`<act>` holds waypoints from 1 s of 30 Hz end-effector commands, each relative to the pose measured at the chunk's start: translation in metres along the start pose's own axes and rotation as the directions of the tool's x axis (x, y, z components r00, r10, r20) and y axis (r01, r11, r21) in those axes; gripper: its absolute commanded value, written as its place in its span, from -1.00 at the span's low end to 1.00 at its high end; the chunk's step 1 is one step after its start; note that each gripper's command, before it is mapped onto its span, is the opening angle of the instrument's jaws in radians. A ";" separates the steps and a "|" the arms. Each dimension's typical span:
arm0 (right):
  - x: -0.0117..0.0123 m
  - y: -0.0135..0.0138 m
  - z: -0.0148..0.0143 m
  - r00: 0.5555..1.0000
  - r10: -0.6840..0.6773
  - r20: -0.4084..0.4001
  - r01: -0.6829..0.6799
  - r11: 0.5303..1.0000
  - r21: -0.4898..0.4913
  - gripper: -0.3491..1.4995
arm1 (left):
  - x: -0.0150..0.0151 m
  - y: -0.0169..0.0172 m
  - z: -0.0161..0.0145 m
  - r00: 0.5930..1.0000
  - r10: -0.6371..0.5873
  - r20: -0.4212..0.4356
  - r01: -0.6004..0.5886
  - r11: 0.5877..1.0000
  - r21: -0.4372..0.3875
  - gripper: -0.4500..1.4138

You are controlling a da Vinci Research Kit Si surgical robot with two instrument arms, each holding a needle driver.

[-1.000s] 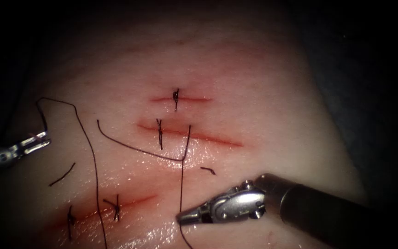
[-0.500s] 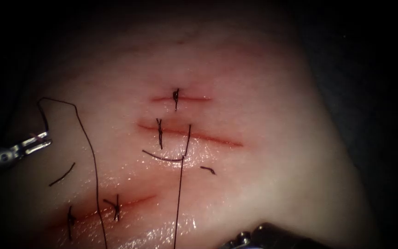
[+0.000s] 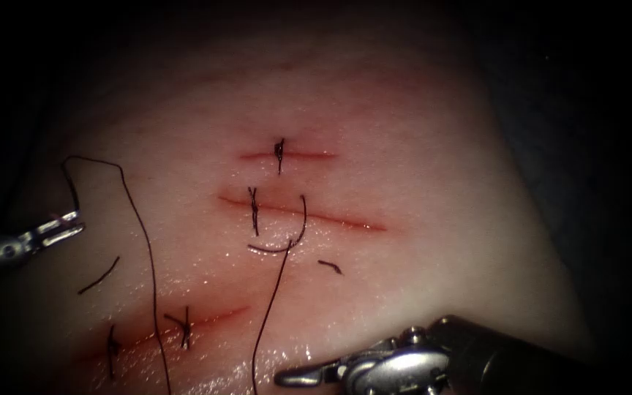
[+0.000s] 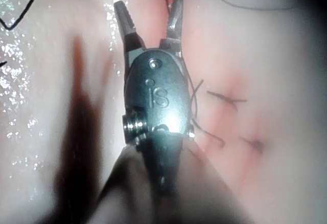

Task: Wound Closure
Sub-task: Pull the suture through the wound with the right grasper.

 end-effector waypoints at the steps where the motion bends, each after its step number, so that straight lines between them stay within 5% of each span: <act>1: -0.0033 0.0027 -0.0012 1.000 -0.005 0.025 0.006 1.000 -0.024 0.98 | -0.0004 0.0000 0.0007 1.000 0.001 -0.002 -0.001 1.000 -0.001 -1.00; 8: -0.0098 0.0050 -0.0015 0.998 -0.001 0.067 0.005 0.998 -0.058 0.98 | -0.0005 0.0000 0.0010 1.000 -0.005 -0.002 0.005 1.000 0.000 -1.00; 17: -0.0191 0.0067 0.0029 0.995 -0.024 0.093 0.032 0.996 -0.087 0.96 | -0.0007 0.0002 0.0009 1.000 -0.008 -0.001 0.008 1.000 -0.001 -1.00; 27: -0.0198 0.0056 0.0060 0.995 -0.045 0.091 0.052 0.996 -0.071 0.92 | -0.0007 0.0002 0.0010 1.000 -0.008 -0.002 0.008 1.000 -0.001 -1.00; 30: -0.0201 0.0052 0.0059 0.993 -0.050 0.108 0.055 0.998 -0.041 0.62 | -0.0007 0.0002 0.0009 1.000 -0.007 0.001 0.007 1.000 -0.003 -1.00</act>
